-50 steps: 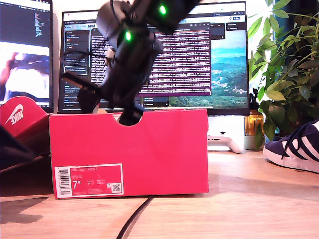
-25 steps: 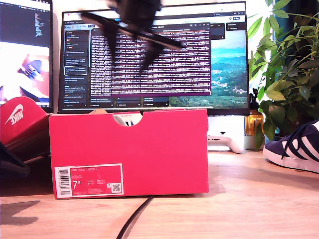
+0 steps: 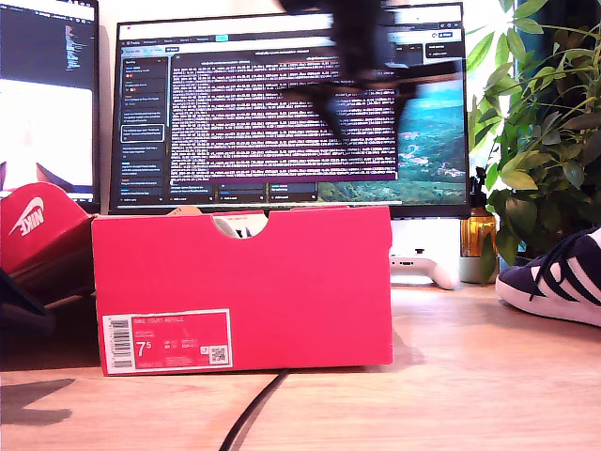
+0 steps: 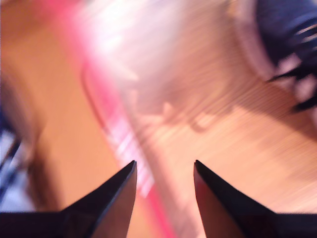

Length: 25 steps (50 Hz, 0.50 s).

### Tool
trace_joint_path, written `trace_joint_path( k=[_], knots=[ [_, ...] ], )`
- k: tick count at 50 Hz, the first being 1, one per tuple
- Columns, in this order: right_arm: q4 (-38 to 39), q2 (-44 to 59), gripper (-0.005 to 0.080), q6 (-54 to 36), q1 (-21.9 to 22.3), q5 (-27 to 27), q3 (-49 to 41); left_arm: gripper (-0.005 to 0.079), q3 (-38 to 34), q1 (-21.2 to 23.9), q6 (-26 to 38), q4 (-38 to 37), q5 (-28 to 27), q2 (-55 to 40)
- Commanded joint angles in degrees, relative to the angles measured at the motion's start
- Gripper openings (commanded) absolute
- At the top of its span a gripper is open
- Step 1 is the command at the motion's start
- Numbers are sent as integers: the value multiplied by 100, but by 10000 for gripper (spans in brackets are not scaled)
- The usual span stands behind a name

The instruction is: Pack the blue shoes by picking the first shoe and placing it inside the red shoebox, left side, then picking and rotating the second shoe and placing it in the shoebox

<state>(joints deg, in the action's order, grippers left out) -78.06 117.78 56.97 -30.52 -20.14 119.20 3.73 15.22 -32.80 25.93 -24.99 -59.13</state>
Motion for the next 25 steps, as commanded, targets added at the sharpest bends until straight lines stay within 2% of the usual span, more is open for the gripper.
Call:
trace_joint_path(
  k=[1,13,17,25],
  knots=[
    [-9,-120,329,160,63,-39,-24,-20,-138,7,24,28,2,-50],
    [-28,-398,329,302,339,-326,-33,-20,-138,7,24,-76,2,-50],
    [-31,-527,334,304,398,-573,-146,-20,-138,7,24,-118,2,-50],
    [-31,-870,420,354,693,-507,-883,-20,-138,7,24,-114,2,-50]
  ],
)
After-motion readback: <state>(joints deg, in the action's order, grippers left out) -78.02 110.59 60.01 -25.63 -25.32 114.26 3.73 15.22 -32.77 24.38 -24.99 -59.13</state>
